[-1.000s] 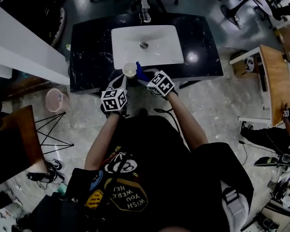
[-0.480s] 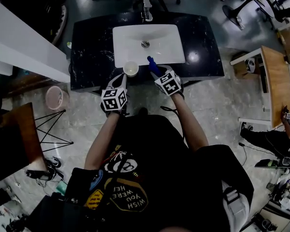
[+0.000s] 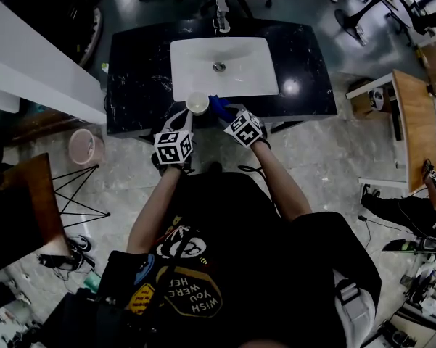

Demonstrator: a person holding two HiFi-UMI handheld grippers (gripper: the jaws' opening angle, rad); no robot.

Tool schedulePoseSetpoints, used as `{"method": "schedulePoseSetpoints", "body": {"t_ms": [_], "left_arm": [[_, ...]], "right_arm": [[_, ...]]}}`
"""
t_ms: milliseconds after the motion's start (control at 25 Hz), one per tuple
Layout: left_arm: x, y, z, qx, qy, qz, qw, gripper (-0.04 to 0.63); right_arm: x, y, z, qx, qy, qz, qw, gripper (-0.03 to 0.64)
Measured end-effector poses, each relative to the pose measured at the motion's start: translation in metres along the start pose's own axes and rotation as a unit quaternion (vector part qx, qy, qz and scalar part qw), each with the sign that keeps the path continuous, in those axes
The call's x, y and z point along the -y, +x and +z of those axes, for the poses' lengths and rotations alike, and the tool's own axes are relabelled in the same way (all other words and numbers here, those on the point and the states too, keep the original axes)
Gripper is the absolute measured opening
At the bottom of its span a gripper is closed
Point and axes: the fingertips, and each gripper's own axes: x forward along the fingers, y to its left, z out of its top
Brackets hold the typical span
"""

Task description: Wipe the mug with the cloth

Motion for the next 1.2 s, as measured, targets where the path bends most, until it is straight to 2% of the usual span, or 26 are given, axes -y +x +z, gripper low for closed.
{"method": "schedulePoseSetpoints", "body": {"t_ms": [80,200,280,320,360,400,480,520,600,680,920,1200], "left_arm": [[0.003,0.001,-0.002,-0.002,0.003,-0.003,1.0,0.002],[0.005,0.001,-0.005,-0.003,0.002,-0.002,1.0,0.002],[0.005,-0.002,-0.003,0.0,-0.001,0.001,1.0,0.002],[0.004,-0.005,-0.002,0.003,-0.004,0.005,1.0,0.002],[0.003,-0.009,-0.001,0.008,-0.008,0.01,0.9999,0.002],[0.001,-0.014,0.0,0.013,-0.014,0.015,0.9997,0.002],[0.0,-0.024,0.001,0.026,-0.023,0.024,0.9991,0.002],[-0.001,-0.03,0.003,0.032,-0.024,0.028,0.9988,0.002],[-0.001,-0.041,0.007,0.043,-0.018,0.03,0.9985,0.002],[0.003,-0.054,0.008,0.048,-0.007,0.021,0.9986,0.002],[0.029,-0.094,0.006,0.045,0.044,-0.032,0.9975,0.002],[0.074,-0.15,0.016,0.061,0.099,-0.089,0.9892,0.002]], "right_arm": [[-0.008,-0.002,-0.001,0.005,-0.015,0.013,1.0,0.127],[0.022,-0.005,-0.011,-0.007,0.037,-0.059,0.998,0.134],[0.034,-0.005,-0.011,-0.009,0.067,-0.079,0.995,0.174],[0.032,-0.004,-0.007,0.003,0.083,-0.067,0.994,0.231],[0.028,-0.005,0.0,0.025,0.102,-0.051,0.993,0.324],[0.024,-0.01,0.007,0.054,0.123,-0.038,0.99,0.345],[0.023,-0.031,0.012,0.111,0.179,-0.035,0.977,0.343],[0.026,-0.046,0.011,0.139,0.208,-0.042,0.967,0.296],[0.03,-0.076,0.008,0.198,0.25,-0.066,0.946,0.135],[0.024,-0.105,0.003,0.238,0.262,-0.09,0.931,0.006],[-0.035,-0.152,0.015,0.262,0.252,-0.132,0.922,0.002],[-0.105,-0.174,0.053,0.272,0.236,-0.161,0.919,0.002]]}}
